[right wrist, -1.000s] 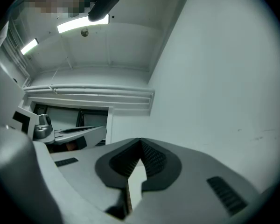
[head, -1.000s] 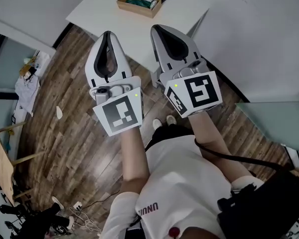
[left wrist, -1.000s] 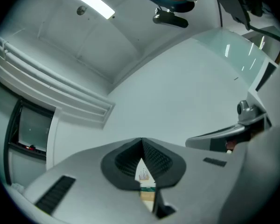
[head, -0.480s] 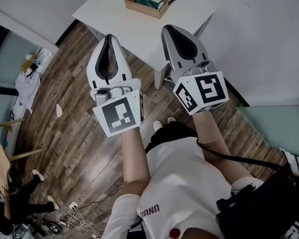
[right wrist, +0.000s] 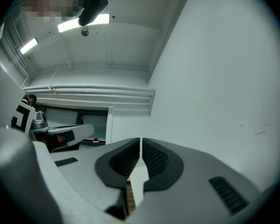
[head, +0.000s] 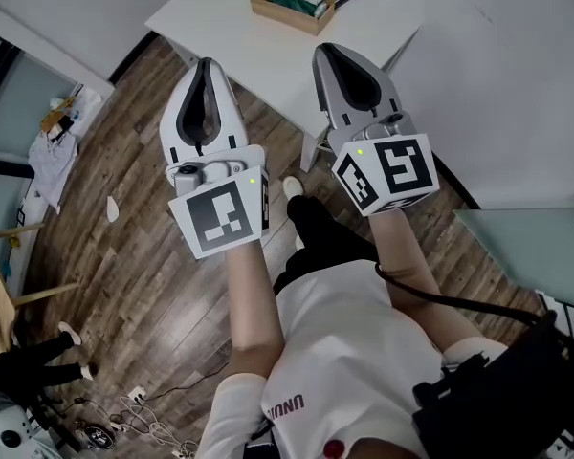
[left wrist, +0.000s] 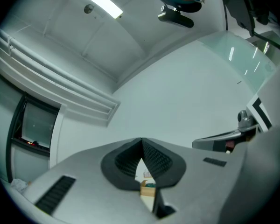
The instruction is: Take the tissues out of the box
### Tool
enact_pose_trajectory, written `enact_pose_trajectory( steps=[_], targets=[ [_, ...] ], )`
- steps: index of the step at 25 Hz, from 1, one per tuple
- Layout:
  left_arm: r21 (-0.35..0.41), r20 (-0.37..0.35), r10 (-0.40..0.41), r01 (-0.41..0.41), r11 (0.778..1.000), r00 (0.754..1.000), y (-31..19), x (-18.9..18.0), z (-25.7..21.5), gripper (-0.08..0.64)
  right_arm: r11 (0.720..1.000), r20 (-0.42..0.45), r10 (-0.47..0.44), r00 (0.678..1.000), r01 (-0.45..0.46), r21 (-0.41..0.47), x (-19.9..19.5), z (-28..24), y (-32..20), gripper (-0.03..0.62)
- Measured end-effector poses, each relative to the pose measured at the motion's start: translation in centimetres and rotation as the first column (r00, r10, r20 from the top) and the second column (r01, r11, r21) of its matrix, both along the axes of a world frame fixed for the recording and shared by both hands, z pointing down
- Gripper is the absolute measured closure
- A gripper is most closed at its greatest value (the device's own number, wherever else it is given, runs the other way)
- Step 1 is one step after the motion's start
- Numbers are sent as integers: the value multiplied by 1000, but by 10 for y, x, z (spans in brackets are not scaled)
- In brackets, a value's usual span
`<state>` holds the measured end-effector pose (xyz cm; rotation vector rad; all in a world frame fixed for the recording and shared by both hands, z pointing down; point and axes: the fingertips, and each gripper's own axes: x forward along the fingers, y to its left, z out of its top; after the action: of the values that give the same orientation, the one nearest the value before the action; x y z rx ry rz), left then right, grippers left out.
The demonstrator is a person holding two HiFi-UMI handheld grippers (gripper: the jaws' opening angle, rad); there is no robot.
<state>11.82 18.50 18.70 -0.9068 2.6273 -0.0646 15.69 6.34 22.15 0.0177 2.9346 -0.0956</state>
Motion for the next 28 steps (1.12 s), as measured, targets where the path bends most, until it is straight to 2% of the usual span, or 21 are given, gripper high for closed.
enact_pose_trajectory(
  steps=[4,8,12,21,28],
  targets=[
    [13,-34,-4,4,1000,999,-7,-16,7,548,1000,4,-5,1000,5,-18,-20,5,-7,571],
    [-10,-27,-4,4,1000,1000,-16,-40,15,548,1000,9,-2,1000,3,-27,-45,9,-15,571],
    [1,-44,9,-8,1000,999,-28,-66,16,548,999,4,8,1000,-8,-33,-69,13,-28,571],
    [-33,-45,12,-13,999,999,-62,-145,18,548,996,-16,55,998,-56,-63,-144,13,-74,571],
    [-21,-84,26,-28,999,996,-90,-211,19,548,994,-49,72,996,-76,-80,-206,13,-115,571]
  ],
)
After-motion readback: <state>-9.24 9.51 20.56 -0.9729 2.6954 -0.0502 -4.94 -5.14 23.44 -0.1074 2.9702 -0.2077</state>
